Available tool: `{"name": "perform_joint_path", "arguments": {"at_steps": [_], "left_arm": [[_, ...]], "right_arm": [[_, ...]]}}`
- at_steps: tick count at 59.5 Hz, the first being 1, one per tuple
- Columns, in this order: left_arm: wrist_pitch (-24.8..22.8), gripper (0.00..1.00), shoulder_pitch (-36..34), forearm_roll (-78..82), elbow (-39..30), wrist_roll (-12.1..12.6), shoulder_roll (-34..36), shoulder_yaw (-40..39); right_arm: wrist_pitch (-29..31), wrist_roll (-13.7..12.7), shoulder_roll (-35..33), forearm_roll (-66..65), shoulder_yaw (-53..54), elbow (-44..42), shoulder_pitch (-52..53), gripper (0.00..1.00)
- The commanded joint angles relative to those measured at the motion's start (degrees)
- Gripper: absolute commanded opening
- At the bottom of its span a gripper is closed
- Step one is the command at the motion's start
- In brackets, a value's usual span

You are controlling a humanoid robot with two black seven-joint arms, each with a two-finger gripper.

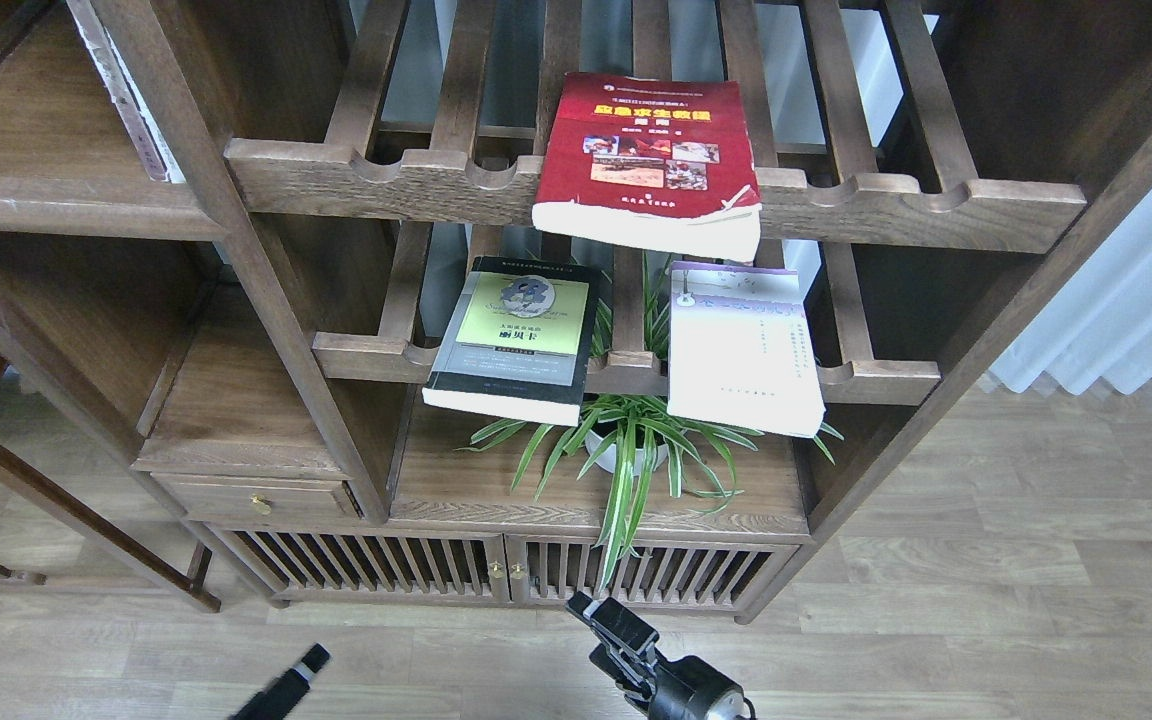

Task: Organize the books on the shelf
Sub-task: 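Reach the right gripper toward the white book on the middle shelf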

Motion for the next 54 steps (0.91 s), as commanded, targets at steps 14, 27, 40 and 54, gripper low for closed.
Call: {"name": "perform_joint_path", "arguments": {"at_steps": [14,27,40,54], "left_arm": [[0.0,1.0,1.3,0.1,-2.5,-0.5,2.5,-1.9],[0.0,1.0,0.9,0.1,-2.5,-0.6,2.4,-2.8],[0.0,1.0,0.8,0.1,1.1,-0.6,2.5,-3.2],[0.0,1.0,0.8,0.1,1.6,-0.5,2.7,-5.2]], "right_arm": [[9.0,2.7,0.0,0.8,1.1,1.8,0.0,1.0],[11.2,2.5,0.0,0.7,0.4,-4.2,2.0,1.0],[11.2,2.7,0.0,0.5,-0.9,-13.0,6.6,1.0],[11.2,1.6,0.0,0.3,-1.3,-13.5,6.8,1.0]]}}
